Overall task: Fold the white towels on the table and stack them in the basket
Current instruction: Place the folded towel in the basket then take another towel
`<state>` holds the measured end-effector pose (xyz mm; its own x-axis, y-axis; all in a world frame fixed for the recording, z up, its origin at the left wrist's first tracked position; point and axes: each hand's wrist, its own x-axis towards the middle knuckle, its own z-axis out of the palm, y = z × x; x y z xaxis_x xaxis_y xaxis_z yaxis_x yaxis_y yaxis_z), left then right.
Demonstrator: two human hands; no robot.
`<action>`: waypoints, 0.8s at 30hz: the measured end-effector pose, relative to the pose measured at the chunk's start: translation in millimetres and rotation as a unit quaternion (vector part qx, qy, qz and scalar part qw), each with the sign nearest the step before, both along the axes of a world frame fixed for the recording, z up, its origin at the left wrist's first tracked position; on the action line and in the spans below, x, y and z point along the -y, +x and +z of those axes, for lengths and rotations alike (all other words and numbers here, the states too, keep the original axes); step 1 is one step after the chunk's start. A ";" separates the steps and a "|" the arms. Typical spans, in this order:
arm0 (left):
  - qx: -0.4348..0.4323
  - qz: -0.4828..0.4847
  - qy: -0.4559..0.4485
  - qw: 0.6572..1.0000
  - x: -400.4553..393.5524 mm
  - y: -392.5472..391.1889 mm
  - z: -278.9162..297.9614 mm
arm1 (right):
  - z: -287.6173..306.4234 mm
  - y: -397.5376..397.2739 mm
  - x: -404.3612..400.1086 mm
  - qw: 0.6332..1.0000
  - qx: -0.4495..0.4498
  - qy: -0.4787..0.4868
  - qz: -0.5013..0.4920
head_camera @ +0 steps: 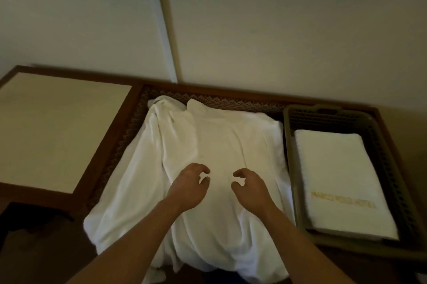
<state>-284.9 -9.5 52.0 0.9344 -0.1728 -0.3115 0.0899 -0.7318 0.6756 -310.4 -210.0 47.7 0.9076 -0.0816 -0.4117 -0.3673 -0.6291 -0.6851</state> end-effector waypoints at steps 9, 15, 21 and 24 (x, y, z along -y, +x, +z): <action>0.007 -0.126 0.093 0.988 36.4 198.9 -52.2 | -70.7 143.6 7.9 0.990 -0.019 -0.142 -0.003; -0.012 -0.202 0.256 0.945 45.0 282.2 -96.7 | -109.5 186.1 0.9 0.980 -0.070 -0.184 0.023; -0.012 -0.259 0.425 0.867 40.4 301.9 -107.8 | -123.3 186.2 0.8 0.976 -0.089 -0.196 0.042; -0.010 -0.263 0.449 0.854 39.4 303.3 -99.0 | -116.1 188.6 0.9 0.977 -0.100 -0.184 0.034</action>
<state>18.4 -48.9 -47.0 0.7942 -0.2490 -0.5543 -0.4052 -0.8968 -0.1778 -121.8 -210.9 -68.4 0.8204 -0.1990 -0.5360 -0.4193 -0.8468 -0.3274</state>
